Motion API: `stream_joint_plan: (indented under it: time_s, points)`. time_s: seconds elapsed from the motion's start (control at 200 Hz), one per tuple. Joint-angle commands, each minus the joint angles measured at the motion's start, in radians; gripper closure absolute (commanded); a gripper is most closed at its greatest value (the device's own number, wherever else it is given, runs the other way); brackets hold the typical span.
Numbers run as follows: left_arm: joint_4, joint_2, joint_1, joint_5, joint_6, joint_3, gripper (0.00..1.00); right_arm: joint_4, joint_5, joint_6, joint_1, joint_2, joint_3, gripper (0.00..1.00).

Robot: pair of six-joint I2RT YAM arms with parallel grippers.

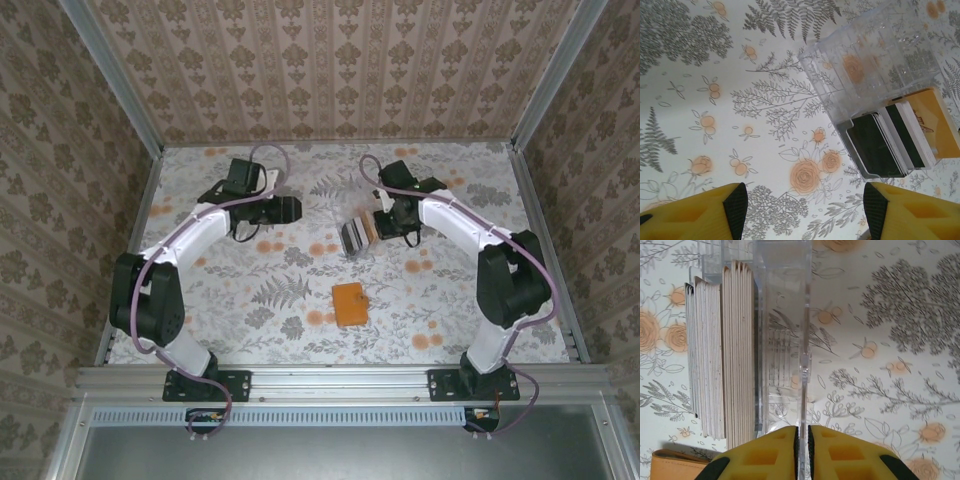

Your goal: Put the credit cards into the card holder

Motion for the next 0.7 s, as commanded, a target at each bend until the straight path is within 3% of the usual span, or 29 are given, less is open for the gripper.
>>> stream_joint_plan:
  time_s: [0.0, 0.25, 0.52, 0.625, 0.695]
  points:
    - [0.039, -0.042, -0.029, -0.028, -0.070, -0.018, 0.35, 0.014, 0.064, 0.068, -0.005, -0.059, -0.045, 0.82]
    - [0.143, -0.103, -0.059, -0.083, -0.169, -0.106, 0.31, -0.032, 0.063, 0.058, -0.012, -0.086, 0.006, 0.71]
    - [0.282, -0.235, -0.060, -0.182, -0.228, -0.259, 0.11, -0.087, 0.009, 0.129, 0.006, -0.111, 0.107, 0.52]
    - [0.334, -0.297, -0.060, -0.239, -0.237, -0.329, 0.00, -0.093, 0.012, 0.164, 0.039, -0.097, 0.129, 0.51]
    - [0.365, -0.337, -0.054, -0.269, -0.241, -0.370, 0.00, -0.123, 0.067, 0.168, 0.072, -0.070, 0.159, 0.50]
